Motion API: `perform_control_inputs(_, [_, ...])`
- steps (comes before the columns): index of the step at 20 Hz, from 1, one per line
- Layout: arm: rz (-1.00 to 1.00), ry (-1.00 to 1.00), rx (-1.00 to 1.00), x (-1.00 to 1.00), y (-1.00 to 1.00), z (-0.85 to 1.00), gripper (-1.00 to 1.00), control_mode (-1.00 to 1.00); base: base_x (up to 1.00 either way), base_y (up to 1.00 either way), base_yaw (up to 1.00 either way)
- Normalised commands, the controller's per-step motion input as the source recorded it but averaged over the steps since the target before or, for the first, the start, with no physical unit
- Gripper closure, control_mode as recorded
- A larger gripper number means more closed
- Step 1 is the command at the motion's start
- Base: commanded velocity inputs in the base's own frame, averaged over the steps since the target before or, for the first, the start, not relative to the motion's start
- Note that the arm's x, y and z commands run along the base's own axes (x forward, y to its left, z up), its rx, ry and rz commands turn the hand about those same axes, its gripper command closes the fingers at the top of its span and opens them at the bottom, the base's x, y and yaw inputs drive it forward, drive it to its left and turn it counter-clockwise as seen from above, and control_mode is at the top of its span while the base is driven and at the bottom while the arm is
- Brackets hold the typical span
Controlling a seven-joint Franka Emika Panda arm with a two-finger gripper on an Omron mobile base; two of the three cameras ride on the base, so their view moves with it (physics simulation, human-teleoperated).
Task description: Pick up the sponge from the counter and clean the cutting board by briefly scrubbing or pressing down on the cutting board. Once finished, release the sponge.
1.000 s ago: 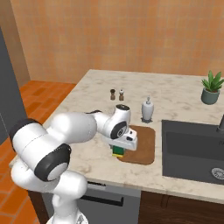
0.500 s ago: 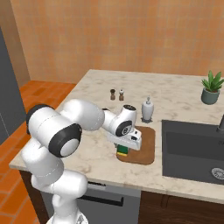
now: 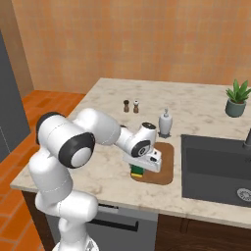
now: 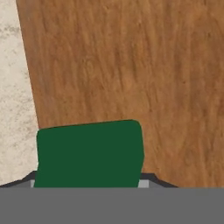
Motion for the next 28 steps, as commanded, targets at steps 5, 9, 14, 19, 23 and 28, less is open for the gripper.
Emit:
perform_control_inputs(5, [-0.02,0.00,0.00,-0.36,0.00,-0.47,1.00,-1.00,0.00,0.00,0.00])
perform_control_inputs(9, [-0.02,0.00,0.00,-0.43,0.00,-0.59,1.00,-1.00,0.00,0.00,0.00])
perform_control_inputs(14, [-0.05,-0.11,0.00,0.43,0.01,-0.27,1.00,-1.00,0.00,0.00,0.00])
perform_control_inputs(19, [-0.02,-0.10,0.00,0.74,0.00,-0.25,1.00,-1.00,0.00,0.00,0.00])
perform_control_inputs(23, [-0.04,-0.05,0.00,0.79,0.04,-0.50,1.00,-1.00,0.00,0.00,0.00])
perform_control_inputs(28, [-0.04,0.00,-0.04,0.05,0.25,-0.65,1.00,-1.00,0.00,0.00,0.00])
